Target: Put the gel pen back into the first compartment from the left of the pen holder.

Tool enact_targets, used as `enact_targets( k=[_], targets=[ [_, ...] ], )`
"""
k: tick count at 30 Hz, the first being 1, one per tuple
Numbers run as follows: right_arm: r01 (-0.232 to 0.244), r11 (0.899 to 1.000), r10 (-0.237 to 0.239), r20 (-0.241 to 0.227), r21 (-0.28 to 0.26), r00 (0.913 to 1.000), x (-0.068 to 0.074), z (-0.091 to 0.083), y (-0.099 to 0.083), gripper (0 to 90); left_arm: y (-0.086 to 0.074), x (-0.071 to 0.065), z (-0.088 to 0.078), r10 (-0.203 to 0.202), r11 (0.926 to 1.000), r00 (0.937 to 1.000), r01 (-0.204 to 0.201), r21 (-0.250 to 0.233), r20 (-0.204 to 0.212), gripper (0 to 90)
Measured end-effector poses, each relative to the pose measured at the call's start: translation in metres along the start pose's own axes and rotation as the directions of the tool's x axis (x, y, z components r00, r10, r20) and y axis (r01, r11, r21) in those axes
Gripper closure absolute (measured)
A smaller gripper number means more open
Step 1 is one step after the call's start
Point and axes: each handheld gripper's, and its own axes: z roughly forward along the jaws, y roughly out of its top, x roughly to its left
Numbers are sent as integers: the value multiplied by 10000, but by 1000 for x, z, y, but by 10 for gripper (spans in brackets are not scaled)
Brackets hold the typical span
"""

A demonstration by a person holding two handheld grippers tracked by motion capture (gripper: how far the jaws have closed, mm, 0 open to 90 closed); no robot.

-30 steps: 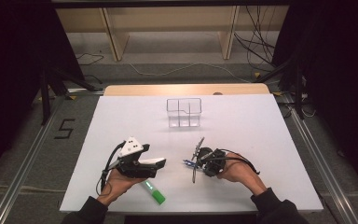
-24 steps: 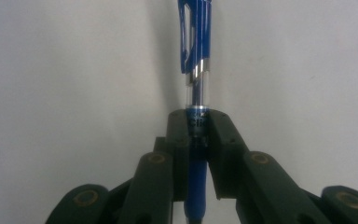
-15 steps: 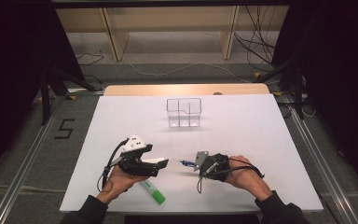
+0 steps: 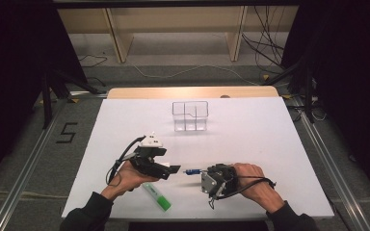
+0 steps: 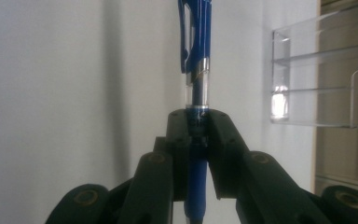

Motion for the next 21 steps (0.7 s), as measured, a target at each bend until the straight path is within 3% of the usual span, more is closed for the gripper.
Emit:
enact_targets(
  k=[5,7,10,12,15,18,19,20,21],
  targets=[
    [400,9992,-398,320,-63,9987,4,-2,2,801,11,-2,11,345,9948,9982,-390,944,483,219],
    [679,9976,-671,583,-131,9960,6,-2,3,801,14,-2,16,267,9922,9973,-348,1195,690,227],
    [1103,9938,-1090,837,-109,9905,7,-2,5,801,17,-2,22,391,9835,9952,-542,1724,897,238],
    [1513,9884,-1490,1126,-123,9824,8,-2,6,801,18,-2,25,402,9799,9943,-585,1906,983,250],
    [1576,9875,-1558,1299,-34,9792,12,-3,7,801,20,-2,28,475,9723,9928,-712,2225,1100,263],
    [1965,9805,-1948,1744,79,9652,14,-3,9,801,23,-2,32,443,9699,9925,-701,2333,1143,279],
    [2250,9742,-2244,1860,179,9566,14,-3,10,801,23,-2,33,460,9677,9920,-735,2411,1175,283],
    [2290,9732,-2286,1910,203,9546,16,-2,11,801,24,-2,34,452,9668,9923,-726,2450,1157,286],
    [2401,9705,-2393,2013,209,9498,16,-2,11,801,25,-1,35,586,9613,9911,-884,2610,1198,292]
  ],
)
